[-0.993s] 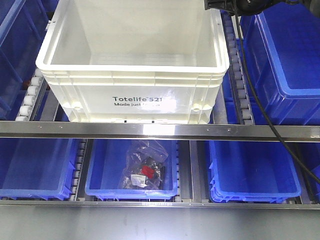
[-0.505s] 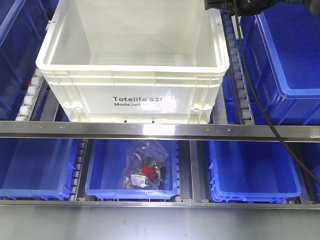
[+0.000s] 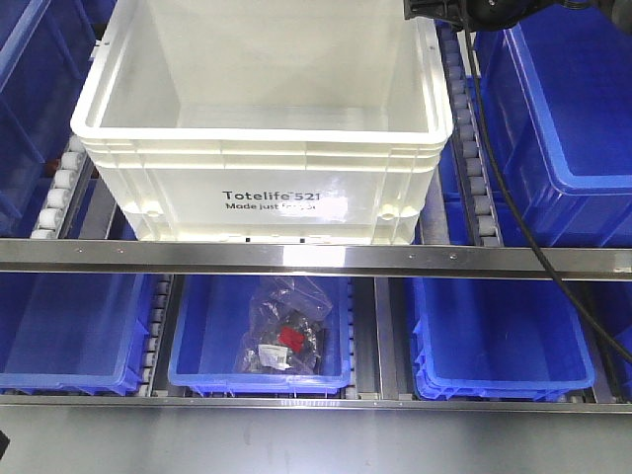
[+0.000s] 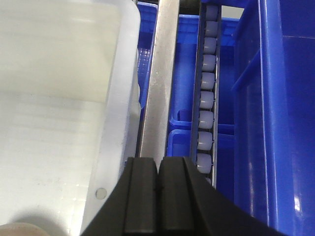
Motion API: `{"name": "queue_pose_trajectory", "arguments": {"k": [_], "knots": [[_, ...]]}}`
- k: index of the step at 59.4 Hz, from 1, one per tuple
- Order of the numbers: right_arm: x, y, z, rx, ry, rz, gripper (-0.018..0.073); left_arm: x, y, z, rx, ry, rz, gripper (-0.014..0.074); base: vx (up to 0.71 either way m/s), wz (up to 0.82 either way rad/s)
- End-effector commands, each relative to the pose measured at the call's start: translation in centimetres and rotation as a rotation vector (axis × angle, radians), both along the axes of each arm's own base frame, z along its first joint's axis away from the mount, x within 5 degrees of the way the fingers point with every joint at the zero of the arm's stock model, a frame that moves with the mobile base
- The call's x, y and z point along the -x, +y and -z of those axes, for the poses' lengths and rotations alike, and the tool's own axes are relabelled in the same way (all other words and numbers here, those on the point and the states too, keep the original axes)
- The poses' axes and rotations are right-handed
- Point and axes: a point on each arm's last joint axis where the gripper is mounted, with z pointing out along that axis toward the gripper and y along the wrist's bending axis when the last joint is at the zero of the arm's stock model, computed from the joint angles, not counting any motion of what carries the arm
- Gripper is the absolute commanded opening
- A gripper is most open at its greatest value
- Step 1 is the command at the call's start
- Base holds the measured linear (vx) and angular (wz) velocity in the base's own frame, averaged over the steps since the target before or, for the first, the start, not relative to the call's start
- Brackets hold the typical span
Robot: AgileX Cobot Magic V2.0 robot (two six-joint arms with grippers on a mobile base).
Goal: Place moving items into box and shelve
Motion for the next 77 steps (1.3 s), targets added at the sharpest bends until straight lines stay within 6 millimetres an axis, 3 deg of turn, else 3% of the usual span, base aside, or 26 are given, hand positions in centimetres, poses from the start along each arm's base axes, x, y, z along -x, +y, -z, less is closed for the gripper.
{"name": "queue_pose_trajectory", "arguments": {"k": [1, 35, 49, 57, 72, 77], "knots": [[1.1, -0.6, -4.3, -0.018, -0.158, -0.011, -0.0008, 0.1, 0.0, -1.1, 0.012, -0.100, 0.000, -0.0006, 0.00, 0.00], [1.1, -0.5, -4.3, -0.019, -0.161, -0.012, -0.0008, 0.1, 0.0, -1.1, 0.012, -0.100, 0.000, -0.0006, 0.00, 0.00], [1.6, -0.5, -3.7, -0.044, -0.072, 0.005, -0.0008, 0.1, 0.0, -1.1, 0.012, -0.100, 0.000, -0.0006, 0.00, 0.00], [3.0, -0.7, -4.1, -0.053, 0.013, 0.023, -0.0008, 0.1, 0.0, -1.1, 0.012, -0.100, 0.000, -0.0006, 0.00, 0.00], [7.0, -2.0, -7.8, -0.055, 0.039, 0.051, -0.0008, 0.1, 0.0, -1.1, 0.012, -0.100, 0.000, -0.0006, 0.00, 0.00], [8.0, -2.3, -7.8, -0.044, 0.107, 0.068, -0.0008, 0.1, 0.0, -1.1, 0.012, -0.100, 0.000, -0.0006, 0.00, 0.00]]}}
